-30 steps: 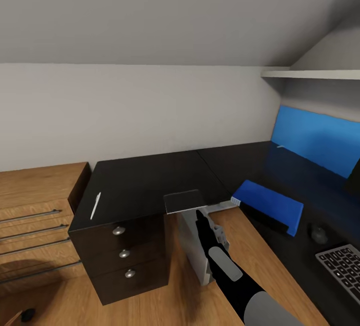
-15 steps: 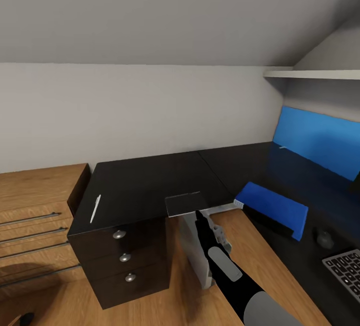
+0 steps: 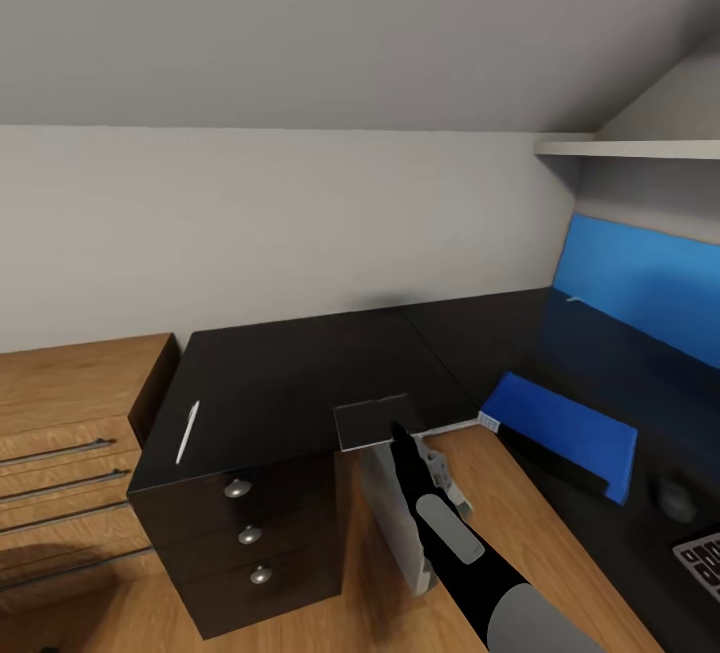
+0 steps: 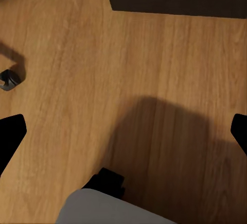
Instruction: In the bedroom, organize the workspace by keeping the computer under the desk, ensuring the monitor is on the desk, placing the keyboard on the desk next to the monitor, placing the mouse on the desk next to the keyboard, moving the folder from the swivel chair onto the desk next to the mouse, stacking the notebook on top of the folder with the pen on top of the notebook, and positioning the swivel chair next to the desk.
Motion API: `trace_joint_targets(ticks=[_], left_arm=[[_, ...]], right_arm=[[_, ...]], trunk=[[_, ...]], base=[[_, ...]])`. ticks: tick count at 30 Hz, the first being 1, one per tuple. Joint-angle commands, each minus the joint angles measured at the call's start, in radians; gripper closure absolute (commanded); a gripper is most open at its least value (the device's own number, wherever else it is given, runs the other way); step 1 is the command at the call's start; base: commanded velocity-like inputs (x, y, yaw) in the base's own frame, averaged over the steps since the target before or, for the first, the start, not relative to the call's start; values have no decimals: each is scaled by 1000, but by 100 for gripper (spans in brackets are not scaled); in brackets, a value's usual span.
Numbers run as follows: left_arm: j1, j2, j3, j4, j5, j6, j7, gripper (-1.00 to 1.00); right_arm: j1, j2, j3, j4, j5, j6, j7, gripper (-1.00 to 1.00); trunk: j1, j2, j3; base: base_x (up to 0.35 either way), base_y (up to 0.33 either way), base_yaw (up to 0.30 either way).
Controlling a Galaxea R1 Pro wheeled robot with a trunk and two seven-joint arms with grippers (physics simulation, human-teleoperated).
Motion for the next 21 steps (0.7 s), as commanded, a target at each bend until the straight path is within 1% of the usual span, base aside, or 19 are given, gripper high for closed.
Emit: trace_joint_targets(ticks=[1,14,21], left_arm=[[0,1,-4,-1,10,-4,6,-100],[0,1,-4,-1,10,-4,6,-100],[0,1,-4,-1,11,-4,6,-100]], right_arm=[[-1,-1,6,-1,-8,-8,-3,-100],[-1,0,5,1,-8,-8,-3,-100],[-1,-1,4,1,-8,-9,-4,-100]], trunk=[[0,0,-1],[0,0,-1],[0,0,-1]], base=[[140,32,0],[71,7,0],[19,0,0]])
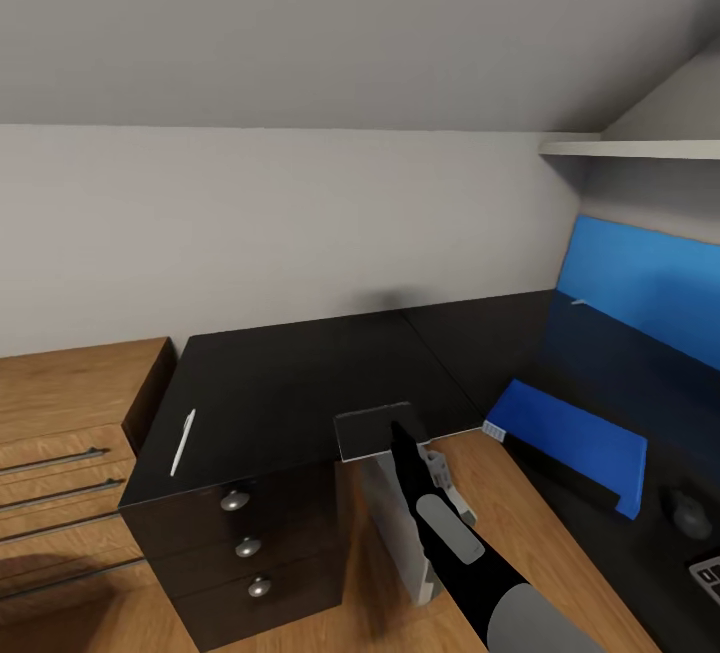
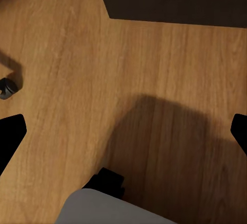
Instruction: In the bedroom, organize the workspace by keeping the computer under the desk, ensuring the monitor is on the desk, placing the keyboard on the desk next to the monitor, placing the mouse on the desk next to the keyboard, moving the folder from the swivel chair onto the desk next to the mouse, stacking the notebook on top of the folder with the pen on top of the notebook, and positioning the swivel chair next to the desk.
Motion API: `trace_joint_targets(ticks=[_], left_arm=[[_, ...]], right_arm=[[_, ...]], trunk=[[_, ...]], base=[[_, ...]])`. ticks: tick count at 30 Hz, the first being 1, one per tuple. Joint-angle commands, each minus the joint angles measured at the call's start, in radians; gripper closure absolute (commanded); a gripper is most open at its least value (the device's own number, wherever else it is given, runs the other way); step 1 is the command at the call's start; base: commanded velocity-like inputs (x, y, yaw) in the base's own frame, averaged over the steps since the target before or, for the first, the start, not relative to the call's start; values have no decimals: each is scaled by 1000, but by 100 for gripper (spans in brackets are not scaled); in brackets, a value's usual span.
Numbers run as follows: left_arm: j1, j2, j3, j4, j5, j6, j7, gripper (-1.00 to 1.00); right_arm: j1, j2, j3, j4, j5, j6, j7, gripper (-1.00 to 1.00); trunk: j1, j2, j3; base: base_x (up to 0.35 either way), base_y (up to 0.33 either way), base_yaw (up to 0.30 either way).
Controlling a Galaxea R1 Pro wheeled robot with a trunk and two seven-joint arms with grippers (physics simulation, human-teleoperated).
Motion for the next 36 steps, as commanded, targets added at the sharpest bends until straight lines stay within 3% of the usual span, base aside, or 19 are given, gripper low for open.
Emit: trace_joint_targets(ticks=[1,2,20,36], left_arm=[[0,1,-4,-2,10,-4,6,-100],[0,1,-4,-2,11,-4,6,-100],[0,1,-4,-2,11,-3,6,-100],[0,1,-4,-2,10,-2,6,-100]], right_arm=[[-1,0,6,-1,-8,-8,-3,-100],[-1,0,6,-1,-8,-9,-4,100],[-1,1,6,-1,-6,-14,-2,100],[-1,-2,4,-6,-1,-21,1,100]], trunk=[[0,0,-1],[0,0,-1],[0,0,-1],[-61,112,49]], base=[[3,0,0],[2,0,0],[0,0,0],[0,0,0]])
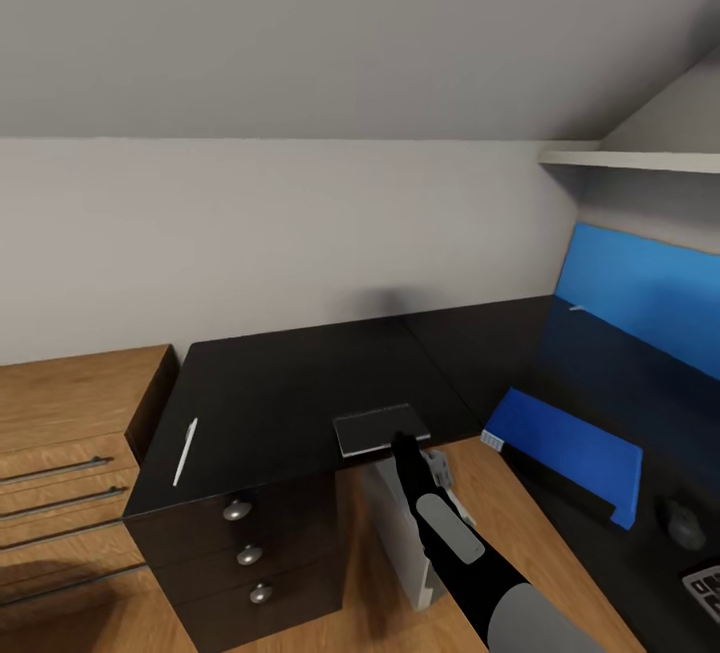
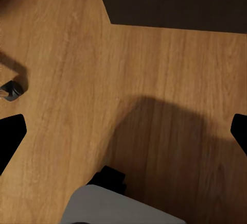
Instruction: In the bedroom, organize the workspace by keeping the computer under the desk, ensuring the monitor is on the desk, placing the keyboard on the desk next to the monitor, placing the mouse on the desk next to the keyboard, moving the folder from the swivel chair onto the desk next to the mouse, stacking the notebook on top of the folder with the pen on top of the notebook, and positioning the swivel chair next to the desk.
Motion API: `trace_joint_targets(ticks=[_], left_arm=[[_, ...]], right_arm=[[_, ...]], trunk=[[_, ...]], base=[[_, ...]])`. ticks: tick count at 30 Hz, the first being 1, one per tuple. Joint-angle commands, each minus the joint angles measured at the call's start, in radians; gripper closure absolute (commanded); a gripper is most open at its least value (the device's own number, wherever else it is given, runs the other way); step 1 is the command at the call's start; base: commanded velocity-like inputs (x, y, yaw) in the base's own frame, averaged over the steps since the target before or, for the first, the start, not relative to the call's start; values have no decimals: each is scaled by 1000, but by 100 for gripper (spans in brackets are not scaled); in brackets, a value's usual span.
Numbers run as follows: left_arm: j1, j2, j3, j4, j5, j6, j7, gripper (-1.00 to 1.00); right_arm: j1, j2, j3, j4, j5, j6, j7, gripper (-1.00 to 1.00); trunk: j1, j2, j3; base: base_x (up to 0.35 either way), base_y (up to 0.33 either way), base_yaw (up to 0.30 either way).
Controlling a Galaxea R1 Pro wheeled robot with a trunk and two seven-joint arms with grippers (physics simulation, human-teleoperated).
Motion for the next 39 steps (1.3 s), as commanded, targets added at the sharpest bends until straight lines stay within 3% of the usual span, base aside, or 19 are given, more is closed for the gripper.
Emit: trace_joint_targets(ticks=[1,8,14,20,26,29,34,35,39], left_arm=[[0,1,-4,-2,11,-4,6,-100],[0,1,-5,-1,10,-3,6,-100],[0,1,-6,0,10,-3,6,-100],[0,1,-5,0,10,-2,6,-100],[0,1,-4,0,10,-4,6,-100],[0,1,-4,1,10,-4,6,-100],[0,1,-4,1,10,-4,6,-100],[0,1,-4,1,10,-4,5,-100],[0,1,-4,1,10,-4,6,-100]], right_arm=[[-1,-1,5,-1,-9,-8,-3,100],[2,-2,4,-10,-9,-13,-3,100],[13,-19,5,-45,-9,-79,-4,100],[51,-51,4,-133,-10,-196,-7,100],[87,-102,2,-232,-14,-293,-13,100],[93,-130,-44,-253,-16,-315,-13,100],[95,-143,-138,-259,-14,-319,-12,100],[96,-165,-168,-260,-13,-323,-9,100],[96,-177,-177,-261,-14,-324,-8,100]], trunk=[[-4,7,2],[-31,56,24],[-46,84,37],[-46,84,37],[-46,84,37],[-46,84,37],[-46,84,37],[-46,84,37],[-46,84,37]], base=[[0,0,0],[0,0,0],[0,0,0],[0,0,0],[0,0,0],[0,-41,0],[0,-210,0],[0,-263,0],[0,-217,0]])
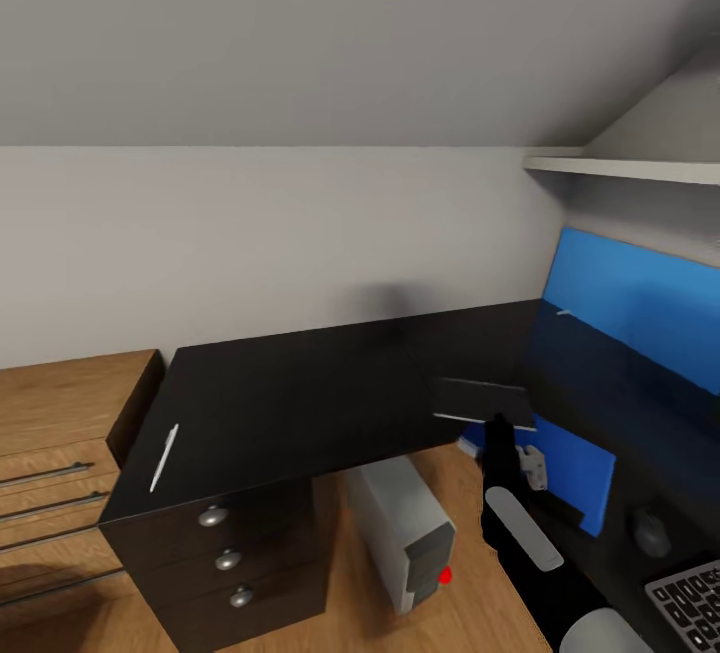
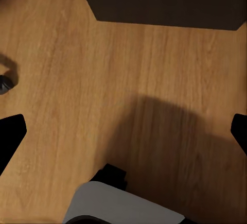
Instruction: In the bedroom, organize the workspace by keeping the computer under the desk, ensuring the monitor is on the desk, placing the keyboard on the desk next to the monitor, placing the mouse on the desk next to the keyboard, moving the folder from the swivel chair onto the desk next to the mouse, stacking the notebook on top of the folder with the pen on top of the notebook, and positioning the swivel chair next to the desk.
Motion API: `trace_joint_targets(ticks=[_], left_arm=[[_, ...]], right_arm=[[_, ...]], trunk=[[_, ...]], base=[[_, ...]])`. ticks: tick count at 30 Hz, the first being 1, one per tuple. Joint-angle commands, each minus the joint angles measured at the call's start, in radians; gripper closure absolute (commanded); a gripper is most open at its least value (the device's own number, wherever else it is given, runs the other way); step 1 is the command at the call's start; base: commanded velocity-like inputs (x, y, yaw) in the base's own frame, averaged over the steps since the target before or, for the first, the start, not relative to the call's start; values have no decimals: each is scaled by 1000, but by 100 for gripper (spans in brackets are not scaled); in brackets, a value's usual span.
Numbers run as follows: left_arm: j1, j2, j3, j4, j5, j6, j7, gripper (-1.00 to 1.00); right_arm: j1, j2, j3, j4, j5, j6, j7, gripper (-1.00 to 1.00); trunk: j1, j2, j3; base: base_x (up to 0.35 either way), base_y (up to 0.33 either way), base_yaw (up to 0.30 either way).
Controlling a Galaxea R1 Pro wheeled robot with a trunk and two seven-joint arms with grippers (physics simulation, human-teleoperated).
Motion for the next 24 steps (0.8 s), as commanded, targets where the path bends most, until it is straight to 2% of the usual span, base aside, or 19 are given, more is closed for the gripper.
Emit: trace_joint_targets(ticks=[1,3,4,8,9,24], left_arm=[[0,1,-4,-2,10,-4,6,-100],[0,1,-4,-2,10,-4,6,-100],[0,1,-4,-2,10,-4,6,-100],[0,1,-4,-2,10,-4,6,-100],[0,1,-4,-2,10,-4,6,-100],[0,1,-4,-2,10,-5,6,-100]], right_arm=[[-1,-5,0,-1,-3,-7,-3,100],[-1,-7,-15,0,-3,-9,-3,100],[-1,-8,-41,1,-2,-9,-5,100],[-1,-8,-77,2,-3,-8,-8,100],[-1,-7,-99,2,-4,-7,-10,100],[-1,-5,-107,3,-5,-5,-10,100]], trunk=[[0,-1,-1],[0,-1,-1],[0,-1,-1],[0,-1,-1],[0,-1,-1],[0,-1,-1]], base=[[0,-111,0],[0,-73,0],[0,-29,0],[0,-17,0],[0,-3,-143],[-7,4,-211]])
